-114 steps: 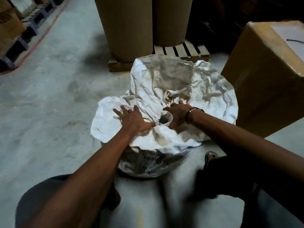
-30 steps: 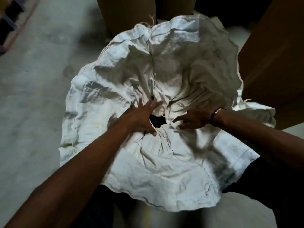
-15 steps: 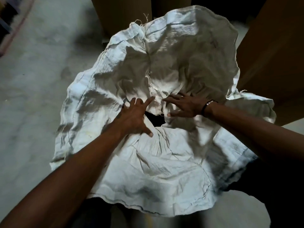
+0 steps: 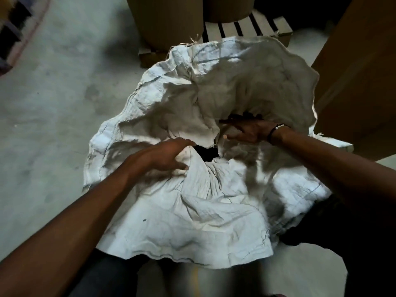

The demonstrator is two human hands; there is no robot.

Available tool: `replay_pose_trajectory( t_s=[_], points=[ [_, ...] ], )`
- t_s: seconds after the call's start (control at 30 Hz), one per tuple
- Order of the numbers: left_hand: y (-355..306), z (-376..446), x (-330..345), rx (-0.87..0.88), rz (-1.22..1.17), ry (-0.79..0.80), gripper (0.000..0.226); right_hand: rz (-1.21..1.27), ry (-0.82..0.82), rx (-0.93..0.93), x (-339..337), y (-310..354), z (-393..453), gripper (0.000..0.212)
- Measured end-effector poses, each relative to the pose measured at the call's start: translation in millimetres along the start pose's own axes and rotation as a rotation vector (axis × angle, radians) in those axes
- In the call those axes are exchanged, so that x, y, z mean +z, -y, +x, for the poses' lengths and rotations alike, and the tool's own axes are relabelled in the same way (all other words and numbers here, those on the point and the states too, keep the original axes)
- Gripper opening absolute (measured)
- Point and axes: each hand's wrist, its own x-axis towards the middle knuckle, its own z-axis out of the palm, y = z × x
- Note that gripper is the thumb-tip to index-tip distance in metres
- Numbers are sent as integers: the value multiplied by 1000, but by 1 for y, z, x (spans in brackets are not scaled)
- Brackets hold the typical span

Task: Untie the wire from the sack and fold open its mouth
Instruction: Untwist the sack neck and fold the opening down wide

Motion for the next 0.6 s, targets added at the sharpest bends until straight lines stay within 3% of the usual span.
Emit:
replay_pose_trajectory(
  t_s=[0.1, 0.2, 0.27, 0.33, 0.43, 0.47, 0.5, 0.53, 0.57, 0.6],
  points=[
    [-17, -20, -11, -41, -131, -91, 58, 21, -49, -34, -6, 0, -16, 65],
    [-40, -36, -10, -105, -154, -169, 49, 12, -28, -81, 2, -4, -34, 54],
    [-55, -42, -11, -155, -339, -108, 53, -52, -44, -76, -3, 4, -49, 55],
    [-66, -47, -24, -228, -689, 32, 64, -42, -75, -19, -3, 11, -58, 55],
    [-69, -60, -52, -108, -972, 59, 76, -25, -73, -9, 34, -35, -65, 40],
    [-66, -64, -59, -37, -1027, 17, 73, -1, -52, 24, 54, -61, -66, 40],
    [-64, -68, -66, 15, -1085, -46, 71, 62, -69, 66, 65, -74, -70, 55],
    [-62, -70, -72, 52, -1153, -114, 71, 120, -115, 85, 64, -74, -77, 73],
    [-61, -70, -80, 73, -1216, -181, 73, 44, -231, 41, 49, -58, -83, 73],
    [-59, -67, -85, 86, -1273, -243, 76, -30, -322, -54, 20, -29, -87, 61]
  ],
)
